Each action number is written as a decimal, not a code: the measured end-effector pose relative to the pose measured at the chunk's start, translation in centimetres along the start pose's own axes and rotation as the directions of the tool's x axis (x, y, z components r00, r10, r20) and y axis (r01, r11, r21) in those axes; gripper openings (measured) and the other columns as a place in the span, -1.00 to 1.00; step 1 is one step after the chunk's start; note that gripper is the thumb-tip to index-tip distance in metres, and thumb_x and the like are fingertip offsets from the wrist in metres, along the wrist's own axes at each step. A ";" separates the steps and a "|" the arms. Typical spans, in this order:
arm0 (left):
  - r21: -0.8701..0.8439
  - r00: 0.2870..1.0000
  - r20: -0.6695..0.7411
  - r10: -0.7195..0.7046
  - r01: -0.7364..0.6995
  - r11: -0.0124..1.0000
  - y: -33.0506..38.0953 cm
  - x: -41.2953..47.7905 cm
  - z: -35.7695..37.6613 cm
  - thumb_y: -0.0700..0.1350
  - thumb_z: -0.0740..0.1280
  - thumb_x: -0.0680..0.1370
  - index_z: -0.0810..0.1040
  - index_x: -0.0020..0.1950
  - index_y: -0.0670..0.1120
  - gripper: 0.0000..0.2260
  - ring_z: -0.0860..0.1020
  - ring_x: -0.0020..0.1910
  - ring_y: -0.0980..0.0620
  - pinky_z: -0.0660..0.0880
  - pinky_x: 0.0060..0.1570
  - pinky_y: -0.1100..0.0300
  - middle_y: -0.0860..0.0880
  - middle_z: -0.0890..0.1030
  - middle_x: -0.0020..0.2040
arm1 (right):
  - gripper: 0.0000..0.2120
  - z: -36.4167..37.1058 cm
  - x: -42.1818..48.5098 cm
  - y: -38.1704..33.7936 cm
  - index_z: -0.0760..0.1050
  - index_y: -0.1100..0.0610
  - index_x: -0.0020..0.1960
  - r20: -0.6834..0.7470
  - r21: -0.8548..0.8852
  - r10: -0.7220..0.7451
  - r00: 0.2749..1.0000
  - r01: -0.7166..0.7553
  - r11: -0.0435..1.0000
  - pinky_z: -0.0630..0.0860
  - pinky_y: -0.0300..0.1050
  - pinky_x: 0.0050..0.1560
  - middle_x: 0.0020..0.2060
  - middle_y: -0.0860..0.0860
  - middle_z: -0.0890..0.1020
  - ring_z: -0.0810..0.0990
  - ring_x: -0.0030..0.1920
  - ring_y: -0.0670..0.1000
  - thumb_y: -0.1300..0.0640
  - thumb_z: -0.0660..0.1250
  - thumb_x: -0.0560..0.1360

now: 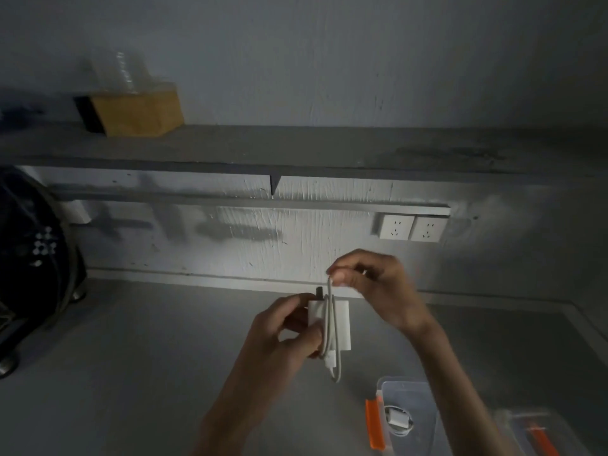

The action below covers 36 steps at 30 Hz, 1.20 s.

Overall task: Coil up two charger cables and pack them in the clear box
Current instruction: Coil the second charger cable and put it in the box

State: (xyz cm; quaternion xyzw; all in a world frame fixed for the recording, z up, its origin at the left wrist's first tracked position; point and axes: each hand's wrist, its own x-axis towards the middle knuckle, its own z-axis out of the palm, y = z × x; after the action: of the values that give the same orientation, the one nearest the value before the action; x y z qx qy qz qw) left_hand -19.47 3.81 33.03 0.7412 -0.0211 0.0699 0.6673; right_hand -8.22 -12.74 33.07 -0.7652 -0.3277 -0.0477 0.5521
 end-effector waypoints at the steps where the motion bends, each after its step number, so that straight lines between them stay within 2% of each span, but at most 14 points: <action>1: -0.003 1.000 -0.003 0.006 -0.006 1.000 0.1 0.1 -0.2 -0.13 0.37 0.39 0.68 -0.01 -0.08 -0.79 0.63 -0.21 0.05 0.58 -0.22 0.19 -0.09 0.70 -0.20 | -0.92 0.9 -0.4 0.8 0.65 -0.01 -0.10 0.028 0.127 0.059 0.998 -0.062 0.990 0.58 -0.06 -0.12 -0.18 -0.03 0.71 0.66 -0.18 0.06 0.01 0.42 0.45; 2: -0.011 1.000 -0.006 0.001 -0.001 1.000 0.1 0.3 -0.5 -0.14 0.37 0.39 0.69 -0.01 -0.08 -0.79 0.64 -0.20 0.02 0.58 -0.22 0.18 -0.11 0.70 -0.19 | -0.87 1.9 -1.1 1.4 0.66 0.03 -0.10 0.055 0.258 0.118 0.991 -0.129 0.957 0.55 -0.02 -0.15 -0.22 0.01 0.69 0.63 -0.24 0.13 -0.02 0.43 0.45; 4: -0.063 0.999 -0.020 -0.044 0.043 0.997 -0.5 0.7 -1.0 -0.16 0.37 0.37 0.69 -0.03 -0.09 -0.79 0.64 -0.19 -0.06 0.57 -0.21 0.09 -0.15 0.72 -0.16 | -0.70 4.3 -2.9 2.4 0.63 0.20 -0.12 0.089 0.406 0.228 0.970 -0.244 0.880 0.51 -0.12 -0.33 -0.35 0.11 0.61 0.54 -0.41 0.03 -0.06 0.40 0.45; 6: -0.157 0.991 -0.053 -0.122 0.112 0.981 -1.3 1.1 -1.5 -0.21 0.36 0.36 0.70 -0.05 -0.10 -0.79 0.66 -0.17 -0.15 0.58 -0.16 -0.06 -0.17 0.72 -0.13 | -0.64 6.8 -4.9 3.1 0.58 0.28 -0.16 0.052 0.374 0.311 0.949 -0.307 0.875 0.31 -0.27 -0.55 -0.47 0.10 0.52 0.36 -0.56 -0.10 -0.05 0.32 0.48; 9: -0.260 0.968 -0.145 -0.205 0.162 0.952 -2.2 1.9 -1.9 -0.36 0.33 0.45 0.68 -0.11 -0.14 -0.82 0.67 -0.22 -0.05 0.60 -0.21 0.05 -0.10 0.72 -0.20 | -0.77 8.7 -8.5 3.2 0.60 0.09 -0.11 0.038 0.310 0.397 0.917 -0.388 0.868 0.18 -0.33 -0.64 -0.52 0.02 0.55 0.30 -0.65 -0.12 0.01 0.23 0.58; 12: -0.349 0.933 -0.207 -0.293 0.209 0.913 -3.2 2.7 -2.1 -0.40 0.26 0.53 0.62 -0.11 -0.20 -0.81 0.64 -0.26 0.01 0.59 -0.20 0.09 -0.07 0.68 -0.27 | -0.76 9.3 -11.4 2.2 0.57 -0.20 0.02 0.109 0.101 0.384 0.917 -0.395 0.913 0.32 -0.34 -0.49 -0.52 -0.03 0.59 0.44 -0.59 -0.15 0.11 0.22 0.62; 15: -0.376 0.907 -0.261 -0.330 0.220 0.900 -4.1 3.3 -1.8 -0.37 0.29 0.53 0.60 -0.14 -0.20 -0.85 0.66 -0.31 0.06 0.59 -0.23 0.11 -0.04 0.66 -0.32 | -0.63 8.1 -11.9 0.1 0.48 -0.49 -0.01 0.152 -0.065 0.339 0.929 -0.333 0.941 0.41 -0.46 -0.31 -0.51 -0.21 0.61 0.59 -0.45 -0.25 0.06 0.31 0.55; 17: -0.310 0.901 -0.291 -0.322 0.229 0.923 -5.0 3.5 -1.5 -0.35 0.32 0.53 0.60 -0.10 -0.24 -0.92 0.65 -0.25 -0.03 0.61 -0.23 0.11 -0.11 0.67 -0.26 | -0.72 6.6 -11.2 -1.3 0.46 -0.52 -0.04 0.161 -0.172 0.269 0.950 -0.241 0.955 0.46 -0.48 -0.22 -0.47 -0.26 0.61 0.62 -0.35 -0.30 -0.06 0.29 0.51; 19: -0.130 0.915 -0.296 -0.275 0.246 0.960 -5.8 3.3 -1.1 -0.28 0.38 0.51 0.61 -0.05 -0.24 -0.94 0.66 -0.17 -0.14 0.61 -0.14 0.03 -0.18 0.69 -0.17 | -0.86 4.8 -10.2 -1.9 0.52 -0.37 0.02 0.147 -0.348 0.112 0.983 -0.055 0.936 0.55 -0.36 -0.17 -0.38 -0.26 0.63 0.63 -0.30 -0.28 -0.15 0.25 0.51; 21: 0.064 0.953 -0.220 -0.208 0.227 0.972 -5.7 2.4 -0.9 -0.14 0.44 0.45 0.63 -0.09 -0.17 -0.88 0.67 -0.14 -0.14 0.59 -0.07 -0.01 -0.14 0.71 -0.18 | -0.85 3.2 -8.7 -1.8 0.58 -0.16 0.01 0.114 -0.516 -0.093 0.989 0.139 0.845 0.58 -0.25 -0.22 -0.26 -0.23 0.66 0.63 -0.26 -0.21 -0.12 0.24 0.55; 23: 0.121 0.977 -0.119 -0.175 0.190 0.974 -4.9 1.0 -1.0 0.02 0.43 0.33 0.65 -0.08 -0.09 -0.75 0.68 -0.11 -0.06 0.60 -0.03 -0.02 -0.06 0.72 -0.17 | -0.84 1.9 -7.0 -2.0 0.61 -0.11 -0.05 0.077 -0.583 -0.204 0.976 0.210 0.785 0.58 -0.16 -0.23 -0.18 -0.25 0.68 0.63 -0.21 -0.16 -0.11 0.27 0.55; 30: 0.056 0.999 0.029 -0.039 0.037 0.998 -1.8 -1.2 -1.8 -0.17 0.35 0.36 0.63 0.00 0.03 -0.75 0.60 -0.13 0.22 0.51 -0.28 0.36 0.01 0.62 -0.11 | -0.88 0.8 -3.5 -0.8 0.68 -0.01 -0.08 -0.042 -0.377 -0.271 0.962 0.236 0.895 0.58 -0.06 -0.20 -0.15 -0.22 0.69 0.65 -0.14 -0.13 -0.02 0.41 0.47; 33: 0.043 0.997 0.073 -0.019 0.016 0.999 -1.5 -1.4 -2.1 -0.18 0.36 0.36 0.65 -0.03 0.07 -0.75 0.59 -0.10 0.20 0.51 -0.26 0.35 0.05 0.61 -0.12 | -0.83 1.7 -2.5 0.5 0.68 0.01 -0.10 -0.099 -0.134 -0.065 0.993 0.051 0.990 0.60 -0.04 -0.12 -0.19 -0.16 0.72 0.68 -0.14 -0.08 -0.06 0.40 0.43; 36: 0.012 0.999 0.050 -0.017 0.016 1.000 -1.9 -1.3 -2.6 -0.08 0.41 0.32 0.68 -0.04 0.11 -0.76 0.60 -0.08 0.15 0.53 -0.22 0.30 0.07 0.65 -0.12 | -0.93 3.7 -2.8 2.3 0.67 -0.02 -0.15 -0.038 0.027 0.072 0.997 -0.071 0.997 0.57 -0.15 -0.16 -0.21 -0.13 0.71 0.66 -0.19 -0.15 0.02 0.43 0.42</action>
State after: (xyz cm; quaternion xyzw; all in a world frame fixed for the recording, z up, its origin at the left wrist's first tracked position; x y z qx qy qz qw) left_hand -20.68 6.56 31.26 0.7469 -0.0315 0.0458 0.6626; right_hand -10.17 -11.15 28.60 -0.7681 -0.2900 -0.0389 0.5696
